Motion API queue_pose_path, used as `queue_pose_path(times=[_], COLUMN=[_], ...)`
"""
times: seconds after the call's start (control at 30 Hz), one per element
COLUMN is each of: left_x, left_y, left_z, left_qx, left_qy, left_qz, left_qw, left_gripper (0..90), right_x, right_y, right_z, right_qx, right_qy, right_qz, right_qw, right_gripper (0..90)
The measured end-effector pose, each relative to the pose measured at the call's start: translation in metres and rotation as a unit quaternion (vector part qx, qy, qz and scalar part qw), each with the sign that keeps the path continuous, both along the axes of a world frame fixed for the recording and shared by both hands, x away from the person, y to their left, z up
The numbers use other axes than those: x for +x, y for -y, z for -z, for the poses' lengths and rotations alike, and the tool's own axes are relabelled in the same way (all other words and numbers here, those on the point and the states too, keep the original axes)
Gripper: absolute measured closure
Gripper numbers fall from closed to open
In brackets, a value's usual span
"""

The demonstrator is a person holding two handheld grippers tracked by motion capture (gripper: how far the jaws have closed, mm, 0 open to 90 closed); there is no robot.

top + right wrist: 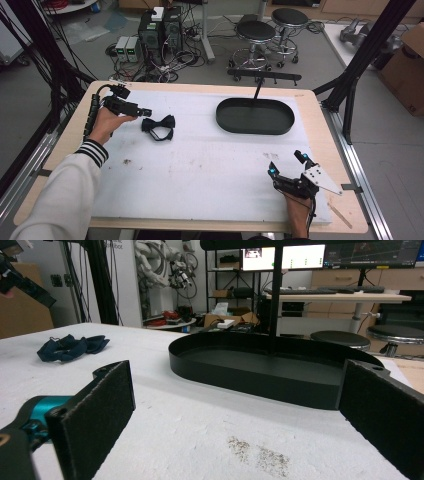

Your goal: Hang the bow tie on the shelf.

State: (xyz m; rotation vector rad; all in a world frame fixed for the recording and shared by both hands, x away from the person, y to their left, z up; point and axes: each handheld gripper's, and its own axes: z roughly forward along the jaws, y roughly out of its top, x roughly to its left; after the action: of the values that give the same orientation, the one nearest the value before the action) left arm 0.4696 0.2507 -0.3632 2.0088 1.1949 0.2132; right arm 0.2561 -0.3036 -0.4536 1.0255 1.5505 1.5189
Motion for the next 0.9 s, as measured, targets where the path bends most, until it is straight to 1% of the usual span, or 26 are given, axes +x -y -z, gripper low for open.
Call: queue_pose_path(times=[0.07, 0.1, 0.13, 0.17, 0.23, 0.27, 0.3, 0.4, 0.47, 0.57, 0.6, 0.67, 0.77, 0.8, 0.83, 0.9], left_x=[0.004, 0.004, 0.006, 0.007, 0.009, 0.011, 0.012, 0.016, 0.018, 0.019, 0.020, 0.021, 0.023, 0.024, 0.024, 0.025], left_y=[-0.002, -0.002, -0.003, -0.004, -0.007, -0.008, -0.009, -0.008, -0.007, -0.006, -0.005, -0.005, -0.005, -0.005, -0.005, -0.004], left_z=[0.006, 0.006, 0.009, 0.011, 0.013, 0.014, 0.016, 0.026, 0.030, 0.033, 0.036, 0.041, 0.047, 0.048, 0.049, 0.051], left_qx=[0.009, 0.009, 0.009, 0.006, -0.007, -0.011, -0.009, 0.000, 0.004, 0.004, 0.004, 0.002, 0.000, 0.002, -0.002, 0.001], left_qy=[-0.014, -0.014, -0.019, -0.024, -0.025, -0.030, -0.035, -0.052, -0.054, -0.055, -0.059, -0.070, -0.090, -0.094, -0.098, -0.104], left_qz=[0.001, 0.001, 0.003, 0.001, -0.001, -0.003, -0.004, 0.002, 0.006, 0.005, 0.002, 0.001, -0.003, -0.003, -0.002, -0.005], left_qw=[0.9999, 0.9999, 0.9998, 0.9997, 0.9997, 0.9995, 0.9993, 0.9986, 0.9985, 0.9984, 0.9982, 0.9976, 0.9959, 0.9955, 0.9952, 0.9946], left_gripper=[20.2, 20.2, 20.2, 20.2, 20.1, 20.2, 20.2, 20.1, 20.2, 20.2, 20.1, 20.2, 20.2, 20.4, 20.4, 22.3], right_x=[0.000, 0.000, 0.000, 0.000, 0.000, 0.000, 0.000, 0.000, 0.000, 0.000, 0.001, 0.001, 0.001, 0.000, 0.000, 0.000], right_y=[0.000, 0.000, 0.000, 0.000, 0.000, 0.000, 0.000, 0.000, 0.000, 0.000, 0.000, 0.001, 0.000, 0.000, 0.000, 0.000], right_z=[0.000, 0.000, 0.000, 0.000, 0.000, 0.000, 0.000, 0.000, 0.000, 0.000, 0.000, 0.000, 0.000, 0.000, 0.000, 0.000], right_qx=[-0.001, -0.001, 0.000, 0.000, 0.000, 0.001, 0.000, 0.003, 0.002, 0.001, 0.002, 0.002, 0.001, 0.002, 0.002, 0.003], right_qy=[0.000, 0.000, -0.002, -0.001, 0.001, -0.002, 0.001, -0.004, -0.004, -0.002, -0.002, -0.002, -0.002, -0.004, -0.005, -0.005], right_qz=[-0.001, -0.001, 0.000, -0.001, -0.001, -0.002, -0.001, -0.001, -0.002, -0.002, -0.002, -0.002, -0.002, -0.003, -0.003, -0.003], right_qw=[1.0000, 1.0000, 1.0000, 1.0000, 1.0000, 1.0000, 1.0000, 1.0000, 1.0000, 1.0000, 1.0000, 1.0000, 1.0000, 1.0000, 1.0000, 1.0000], right_gripper=[1.2, 1.2, 1.2, 1.2, 1.2, 1.2, 1.2, 1.2, 1.2, 1.2, 1.2, 1.2, 1.2, 1.2, 1.2, 1.2])
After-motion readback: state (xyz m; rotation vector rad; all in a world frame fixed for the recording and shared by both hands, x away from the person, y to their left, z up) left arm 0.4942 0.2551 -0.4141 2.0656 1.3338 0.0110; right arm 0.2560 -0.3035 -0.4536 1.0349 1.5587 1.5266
